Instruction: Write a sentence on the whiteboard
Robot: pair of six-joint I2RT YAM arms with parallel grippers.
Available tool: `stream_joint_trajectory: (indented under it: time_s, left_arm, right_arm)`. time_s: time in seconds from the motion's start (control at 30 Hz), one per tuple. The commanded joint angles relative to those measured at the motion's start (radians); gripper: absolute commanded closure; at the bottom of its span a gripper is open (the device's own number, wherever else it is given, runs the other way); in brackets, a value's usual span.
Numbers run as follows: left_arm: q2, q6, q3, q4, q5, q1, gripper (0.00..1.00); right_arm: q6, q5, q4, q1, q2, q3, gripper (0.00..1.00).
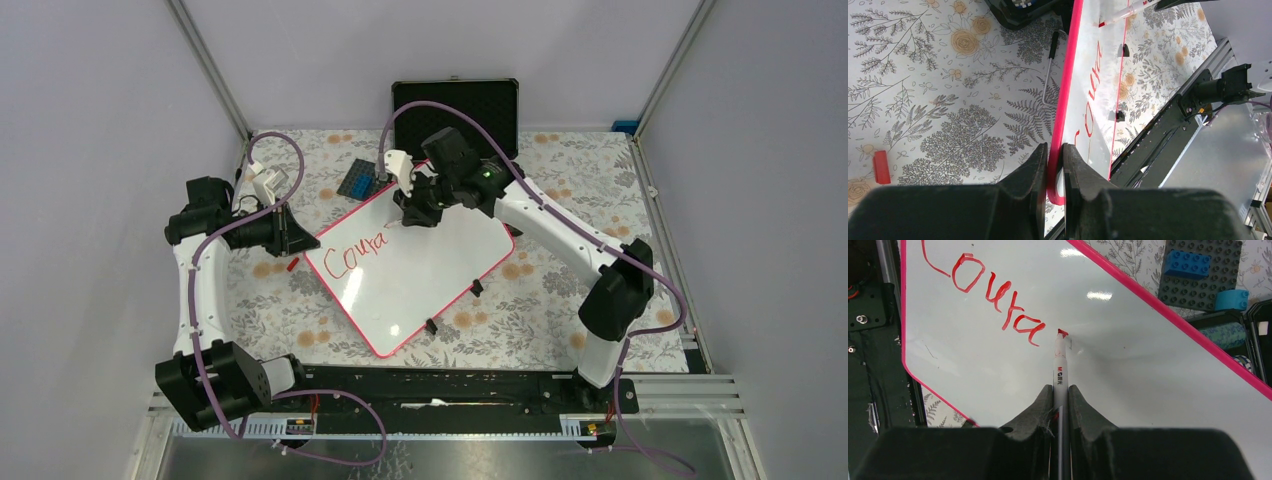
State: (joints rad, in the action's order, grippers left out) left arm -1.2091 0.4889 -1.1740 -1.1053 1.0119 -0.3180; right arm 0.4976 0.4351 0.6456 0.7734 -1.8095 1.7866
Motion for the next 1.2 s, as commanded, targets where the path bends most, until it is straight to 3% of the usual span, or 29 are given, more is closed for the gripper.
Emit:
stream_joint_trajectory:
  time_s: [0.0, 0.57, 1.17]
  left_arm:
    - [0.021, 0.02, 0.021, 0.002, -0.017, 0.005, 1.0]
    - [0.016, 0.019, 0.019, 0.002, -0.016, 0.005, 1.0]
    - [0.008, 0.021, 0.017, 0.001, -0.015, 0.006, 1.0]
  right_arm:
    - [0.008, -0.013, -0.01, 0.015, 0.0, 0.005, 1.0]
    - [0.034, -0.033, -0.013, 0.015, 0.054, -0.095, 1.0]
    - [0.027, -0.07, -0.02, 0.003, 0.011, 0.008, 1.0]
